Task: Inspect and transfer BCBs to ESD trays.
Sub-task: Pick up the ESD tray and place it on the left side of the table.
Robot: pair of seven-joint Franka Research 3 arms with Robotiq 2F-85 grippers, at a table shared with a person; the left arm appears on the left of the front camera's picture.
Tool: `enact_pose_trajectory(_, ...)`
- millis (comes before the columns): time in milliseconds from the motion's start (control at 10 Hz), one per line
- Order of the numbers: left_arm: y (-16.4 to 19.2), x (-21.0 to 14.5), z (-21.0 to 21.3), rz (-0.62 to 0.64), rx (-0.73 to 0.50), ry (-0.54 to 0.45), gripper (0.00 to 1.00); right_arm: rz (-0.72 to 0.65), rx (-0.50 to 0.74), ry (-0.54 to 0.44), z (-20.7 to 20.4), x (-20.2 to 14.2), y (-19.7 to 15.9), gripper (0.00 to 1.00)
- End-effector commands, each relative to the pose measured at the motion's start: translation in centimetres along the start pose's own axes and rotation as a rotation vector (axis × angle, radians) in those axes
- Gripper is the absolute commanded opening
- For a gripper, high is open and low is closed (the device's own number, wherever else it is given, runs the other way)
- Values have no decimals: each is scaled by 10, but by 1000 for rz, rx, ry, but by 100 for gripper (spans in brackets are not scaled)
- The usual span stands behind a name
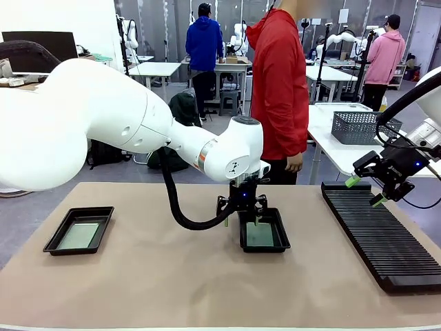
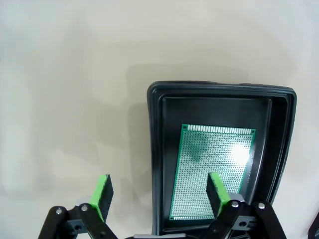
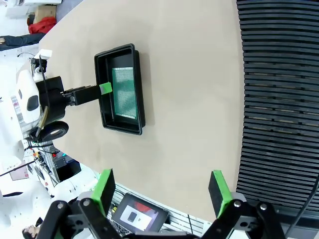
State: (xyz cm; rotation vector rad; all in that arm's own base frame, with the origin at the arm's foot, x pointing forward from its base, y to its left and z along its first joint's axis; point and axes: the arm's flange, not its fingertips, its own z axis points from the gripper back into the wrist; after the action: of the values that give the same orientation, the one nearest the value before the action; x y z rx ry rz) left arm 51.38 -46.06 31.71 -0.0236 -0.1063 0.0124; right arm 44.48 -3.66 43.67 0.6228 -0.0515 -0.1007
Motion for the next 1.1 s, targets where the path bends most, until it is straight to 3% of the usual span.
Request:
enact_pose_trajectory(0,1,0,0,1,1,1,100,-22,-14,-16,-1,-2,1,100)
enact_pose_trajectory(400,11,6,-6,-47,-88,69,96,-22,-14,-16,-1,-2,1,100)
enact_pose_trajectory(1000,17,7,-7,-42,-103,67,75,-22,-14,-16,-1,-2,1,100)
